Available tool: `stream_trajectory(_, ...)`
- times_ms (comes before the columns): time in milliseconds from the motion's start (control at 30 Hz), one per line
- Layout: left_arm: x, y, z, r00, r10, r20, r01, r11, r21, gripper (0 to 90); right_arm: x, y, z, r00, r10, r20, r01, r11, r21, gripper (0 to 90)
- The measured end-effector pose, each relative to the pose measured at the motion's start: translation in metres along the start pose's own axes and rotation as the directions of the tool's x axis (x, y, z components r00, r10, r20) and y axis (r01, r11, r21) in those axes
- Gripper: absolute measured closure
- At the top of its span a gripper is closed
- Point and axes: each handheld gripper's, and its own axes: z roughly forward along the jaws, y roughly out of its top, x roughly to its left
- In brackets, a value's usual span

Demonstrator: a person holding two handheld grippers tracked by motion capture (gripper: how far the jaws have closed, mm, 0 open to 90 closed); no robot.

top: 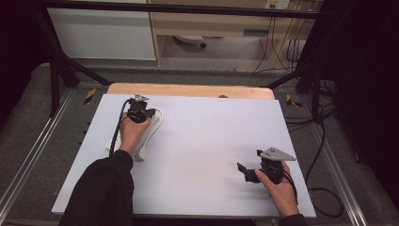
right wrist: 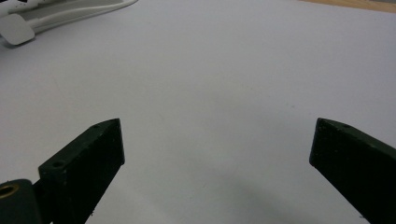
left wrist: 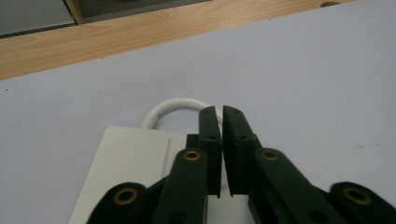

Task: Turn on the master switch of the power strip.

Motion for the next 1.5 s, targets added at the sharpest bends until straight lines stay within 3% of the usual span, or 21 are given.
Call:
stream_trajectory(167,-0.002,0.001,-0.004,1.0,0.004,0.007,-0.004,0.9999,-0.01,78.8,0.0,0.0,0.0,1.0,0.001,0.001,-0.001,1.0,-0.001,3.6)
stream_trajectory(533,-0.004,0.004,-0.008,0.999,-0.026,0.036,0.028,0.9989,-0.038,55.2,-0.001,0.0,0.0,1.0,0.0,0.002,0.0,1.0,-0.002,3.6)
stream_trajectory(900,-0.013,0.003,-0.01,0.9958,0.002,0.091,-0.001,1.0,-0.004,26.7,0.0,0.0,0.0,1.0,0.001,0.002,-0.001,1.0,-0.004,3.5)
stream_trajectory(1033,-0.017,0.003,-0.013,0.9942,-0.011,0.107,0.01,0.9999,0.005,16.5,0.0,0.0,0.0,1.0,0.002,0.002,-0.002,1.0,-0.005,3.4)
stream_trajectory(1233,-0.021,0.001,-0.021,0.9928,-0.027,0.117,0.027,0.9996,0.002,12.1,0.0,0.001,0.001,1.0,0.005,0.0,-0.005,1.0,-0.004,3.3)
stream_trajectory(1500,-0.023,-0.003,-0.034,0.9944,-0.039,0.098,0.039,0.9992,-0.003,11.7,0.0,0.001,0.001,1.0,-0.001,-0.001,0.001,1.0,-0.005,3.2)
